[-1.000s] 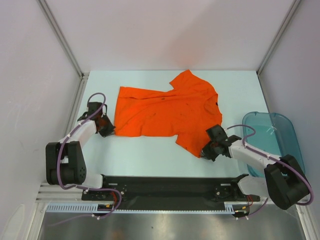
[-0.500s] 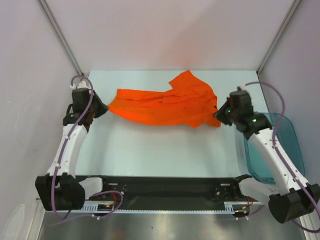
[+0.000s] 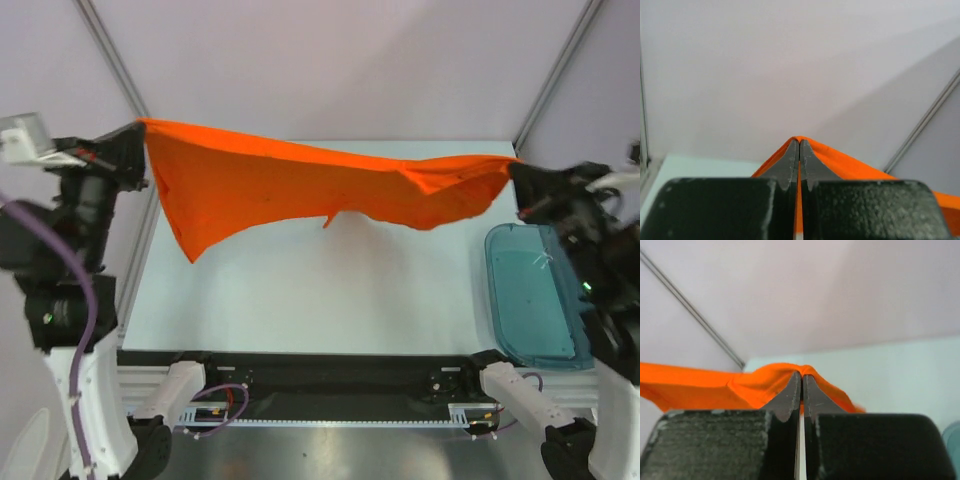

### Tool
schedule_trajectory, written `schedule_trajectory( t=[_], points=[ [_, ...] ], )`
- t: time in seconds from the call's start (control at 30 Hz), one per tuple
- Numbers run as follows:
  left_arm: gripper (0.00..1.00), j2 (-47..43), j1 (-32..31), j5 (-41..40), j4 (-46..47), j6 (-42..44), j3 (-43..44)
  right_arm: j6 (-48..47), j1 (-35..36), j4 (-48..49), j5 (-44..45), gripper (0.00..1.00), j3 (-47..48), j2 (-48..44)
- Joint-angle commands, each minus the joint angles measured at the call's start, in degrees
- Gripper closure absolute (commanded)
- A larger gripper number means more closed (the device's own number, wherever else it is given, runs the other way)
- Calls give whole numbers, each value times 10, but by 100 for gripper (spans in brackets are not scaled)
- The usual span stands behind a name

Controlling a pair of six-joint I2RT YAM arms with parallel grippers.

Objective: Fold and stack the t-shirts
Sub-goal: Flatten the tshirt out

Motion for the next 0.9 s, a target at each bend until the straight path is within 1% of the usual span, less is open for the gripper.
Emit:
schedule_trajectory(
  t=[0.0,0.07,0.17,0.2,0.23,0.27,0.37,0.4,0.47,0.5,0.53,0.57,0.6,0.67,0.7,0.73,0.77,0.8,0.83,0.87],
  points=[
    [100,-14,-13,-37,-13,29,87,-64,-2,32,4,100,78,-37],
    [100,-16,-38,-56,-28,43,133,-73,-2,25,7,100,124,-44],
    [99,-16,-70,-90,-44,58,175,-68,-2,11,13,100,168,-44],
    [100,-15,-82,-91,-46,61,180,-64,-2,7,12,100,197,-37],
    [100,-13,-86,-117,-47,65,183,-62,-2,2,12,100,207,-32],
    [100,-2,-89,-121,-49,66,182,-56,-2,0,12,100,215,-28],
    [100,20,-97,-121,-48,67,167,-54,-1,-7,39,100,206,-9],
    [100,35,-97,-119,-48,65,150,-55,0,-7,47,100,195,-4],
    [100,52,-98,-117,-43,66,131,-46,1,8,59,100,141,2],
    [100,72,-98,-118,-43,67,109,-43,2,31,66,100,114,3],
    [100,81,-98,-121,-44,68,96,-41,1,42,70,100,62,1],
    [100,113,-97,-122,-29,72,31,-40,0,73,101,100,-17,8],
    [100,113,-97,-122,-29,72,31,-38,0,80,101,100,-18,8],
    [100,155,-97,-120,-14,84,0,-34,-1,96,118,100,-85,28],
    [100,172,-94,-120,-3,89,-38,-35,-3,120,114,100,-108,39],
    [100,200,-93,-121,9,97,-55,-38,-4,132,112,100,-126,49],
    [100,219,-91,-122,40,95,-92,-39,-6,145,113,100,-165,73],
    [100,233,-81,-109,65,94,-113,-40,-15,160,109,100,-178,86],
    [100,246,-79,-107,123,94,-135,-42,-21,170,107,100,-192,99],
    [100,281,-77,-107,149,92,-153,-41,-29,182,104,100,-210,116]
  ],
)
